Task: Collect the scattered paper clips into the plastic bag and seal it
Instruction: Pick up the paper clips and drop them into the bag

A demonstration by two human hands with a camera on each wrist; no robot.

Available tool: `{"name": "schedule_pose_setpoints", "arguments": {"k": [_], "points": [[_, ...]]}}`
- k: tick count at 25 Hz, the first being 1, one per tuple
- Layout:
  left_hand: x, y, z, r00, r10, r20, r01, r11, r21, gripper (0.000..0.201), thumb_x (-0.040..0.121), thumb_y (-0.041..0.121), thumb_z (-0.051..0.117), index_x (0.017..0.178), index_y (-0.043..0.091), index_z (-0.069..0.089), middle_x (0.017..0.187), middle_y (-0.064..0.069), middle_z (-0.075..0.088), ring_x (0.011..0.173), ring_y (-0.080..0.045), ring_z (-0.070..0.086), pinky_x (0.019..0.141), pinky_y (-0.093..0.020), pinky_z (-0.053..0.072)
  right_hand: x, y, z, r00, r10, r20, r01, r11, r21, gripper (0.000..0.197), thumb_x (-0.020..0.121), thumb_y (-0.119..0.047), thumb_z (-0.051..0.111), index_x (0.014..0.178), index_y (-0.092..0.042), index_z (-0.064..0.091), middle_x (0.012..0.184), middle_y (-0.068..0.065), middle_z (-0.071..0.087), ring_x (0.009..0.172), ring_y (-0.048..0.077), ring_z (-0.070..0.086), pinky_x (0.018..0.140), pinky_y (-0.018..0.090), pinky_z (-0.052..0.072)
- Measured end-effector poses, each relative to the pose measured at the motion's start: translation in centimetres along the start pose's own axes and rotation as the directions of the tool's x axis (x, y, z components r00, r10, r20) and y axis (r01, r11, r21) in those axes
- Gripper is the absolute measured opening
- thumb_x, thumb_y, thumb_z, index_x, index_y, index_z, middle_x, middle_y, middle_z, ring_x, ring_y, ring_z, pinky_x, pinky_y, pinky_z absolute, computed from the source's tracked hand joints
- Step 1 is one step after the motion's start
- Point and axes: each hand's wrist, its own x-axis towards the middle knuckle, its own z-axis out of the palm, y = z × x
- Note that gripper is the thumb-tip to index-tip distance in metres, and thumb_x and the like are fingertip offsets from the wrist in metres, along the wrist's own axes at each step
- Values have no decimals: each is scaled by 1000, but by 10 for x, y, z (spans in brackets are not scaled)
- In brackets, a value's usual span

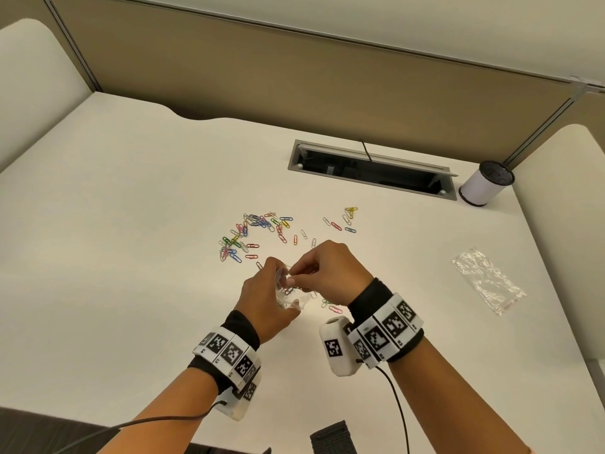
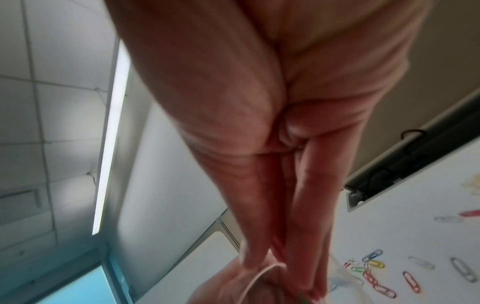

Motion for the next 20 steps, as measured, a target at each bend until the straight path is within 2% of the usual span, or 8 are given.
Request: {"name": "schedule_pose_setpoints", "arguments": {"k": [2,5,8,12,14,16,18,20], "points": [[0,-1,0,1000,14,-12,-14,1000,1,49,69,29,75,99,29,37,85,12,55,83,-17,58,76,-39,53,0,6,-2,999,28,-19,-25,988,155,11,80,-12,76,91,-9,77,79,9,76,70,17,73,72,26,61],[0,-4,-1,1000,12,-27,-12,1000,5,50,68,29,76,100,26,38,84,12,55,83,-15,57,78,-40,52,-2,23,-8,994,89,-66,-55,915,399,15,81,0,73,96,-1,75,85,17,75,79,24,74,77,30,61],[-1,-5,-1,1000,8,-27,-7,1000,1,49,67,31,75,100,25,39,84,11,55,82,-15,58,77,-40,53,-4,35,-7,991,115,-65,-66,857,510,16,79,1,74,95,2,74,86,23,74,80,28,73,78,32,60],[0,-1,2,1000,11,-17,-11,1000,-26,49,66,33,73,101,26,39,84,12,55,82,-15,58,75,-40,53,-6,29,8,995,55,-83,-14,901,433,11,83,-9,73,93,-6,77,82,14,75,78,26,74,76,31,61],[0,-1,0,1000,12,-20,-12,1000,-20,50,66,31,74,100,25,39,84,12,55,82,-15,57,76,-40,53,-5,31,8,988,57,-147,10,907,422,11,85,-10,71,93,-8,77,82,11,75,77,23,74,75,29,61],[-1,-3,-4,999,9,-42,-10,1000,-15,50,66,28,76,100,25,39,83,11,55,82,-15,57,76,-40,53,-4,48,3,968,111,-225,-13,918,396,9,82,-12,74,91,-10,76,80,8,74,73,21,73,75,33,62],[-3,-8,-10,998,-9,-66,7,1000,-22,50,67,26,77,100,25,40,84,9,56,83,-15,58,77,-40,53,-3,78,1,944,217,-250,-146,950,275,23,74,-19,81,93,-12,70,82,3,70,73,20,71,78,38,61],[-5,-12,-16,995,-32,-89,29,999,-33,50,68,23,79,100,23,41,84,8,56,84,-15,58,77,-39,53,-5,110,6,918,360,-166,-361,932,26,50,64,-29,88,103,-13,60,93,0,64,85,21,67,81,35,56]]}}
